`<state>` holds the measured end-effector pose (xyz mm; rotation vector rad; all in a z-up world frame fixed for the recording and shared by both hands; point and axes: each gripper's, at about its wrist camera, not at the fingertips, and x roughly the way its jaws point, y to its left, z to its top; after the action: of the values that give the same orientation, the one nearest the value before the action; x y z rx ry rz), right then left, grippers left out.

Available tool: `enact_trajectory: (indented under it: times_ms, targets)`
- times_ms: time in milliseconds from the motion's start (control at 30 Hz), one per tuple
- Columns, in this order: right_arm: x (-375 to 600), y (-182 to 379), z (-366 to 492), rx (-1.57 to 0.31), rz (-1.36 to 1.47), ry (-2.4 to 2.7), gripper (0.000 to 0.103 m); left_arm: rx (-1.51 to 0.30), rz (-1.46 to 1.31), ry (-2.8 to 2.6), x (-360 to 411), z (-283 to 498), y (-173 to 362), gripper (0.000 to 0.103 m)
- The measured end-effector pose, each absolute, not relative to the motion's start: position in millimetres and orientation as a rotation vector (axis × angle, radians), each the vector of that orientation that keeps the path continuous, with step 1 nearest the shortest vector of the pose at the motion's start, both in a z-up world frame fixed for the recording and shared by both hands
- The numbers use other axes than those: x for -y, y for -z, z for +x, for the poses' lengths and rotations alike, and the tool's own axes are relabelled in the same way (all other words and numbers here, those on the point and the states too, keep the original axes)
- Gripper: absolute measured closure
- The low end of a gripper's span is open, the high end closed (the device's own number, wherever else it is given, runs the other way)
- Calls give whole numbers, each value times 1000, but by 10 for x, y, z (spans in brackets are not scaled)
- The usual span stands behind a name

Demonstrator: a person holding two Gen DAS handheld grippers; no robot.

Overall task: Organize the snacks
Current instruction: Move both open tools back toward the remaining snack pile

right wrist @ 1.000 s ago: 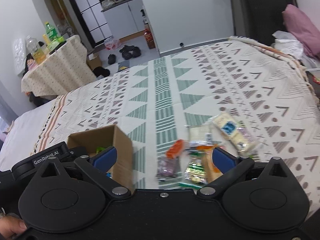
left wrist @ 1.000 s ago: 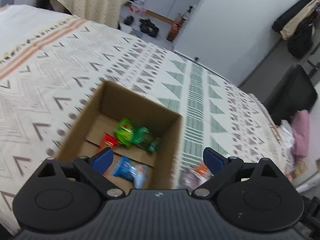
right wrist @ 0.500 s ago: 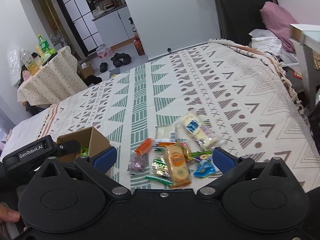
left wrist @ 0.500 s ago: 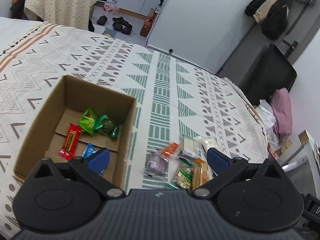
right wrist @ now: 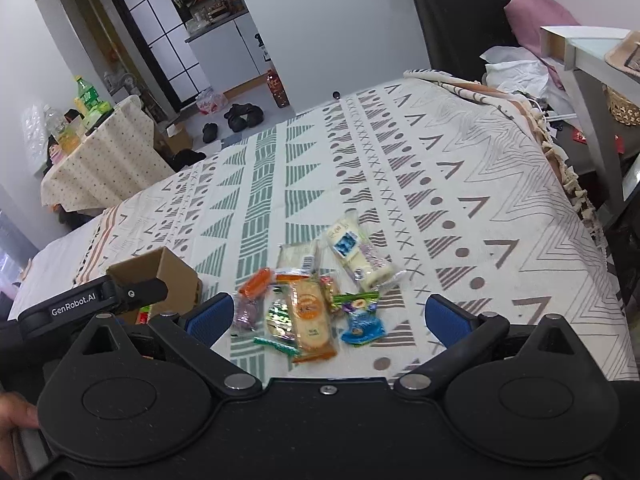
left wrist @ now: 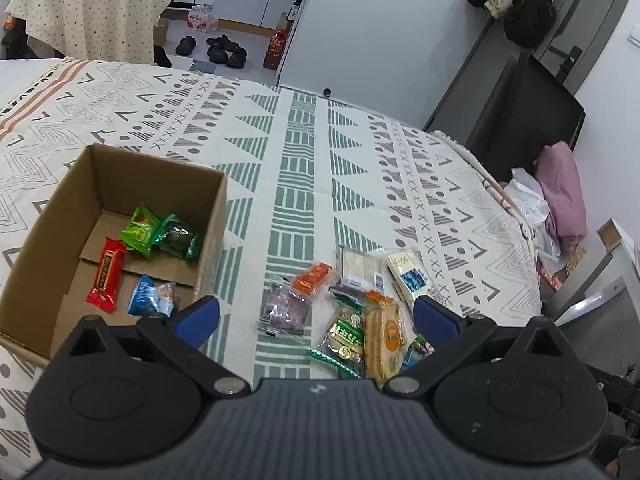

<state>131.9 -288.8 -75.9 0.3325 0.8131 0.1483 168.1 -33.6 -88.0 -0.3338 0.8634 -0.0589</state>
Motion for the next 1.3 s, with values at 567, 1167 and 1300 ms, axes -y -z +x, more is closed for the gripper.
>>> enact_trajectory:
  times_ms: [567,1167,1300]
  targets:
    - [3139,1219,1545,-890,436,-171,4,-984,-323,67,704,1909,1328,9]
    - [3103,1812,2047,-1024,557,-211,28,-1081,-224,7,874,2292,1830,43]
    - [3077,1876,2107,-1044,554,-222,28,-1086,-188,29,975,2361,1874,42]
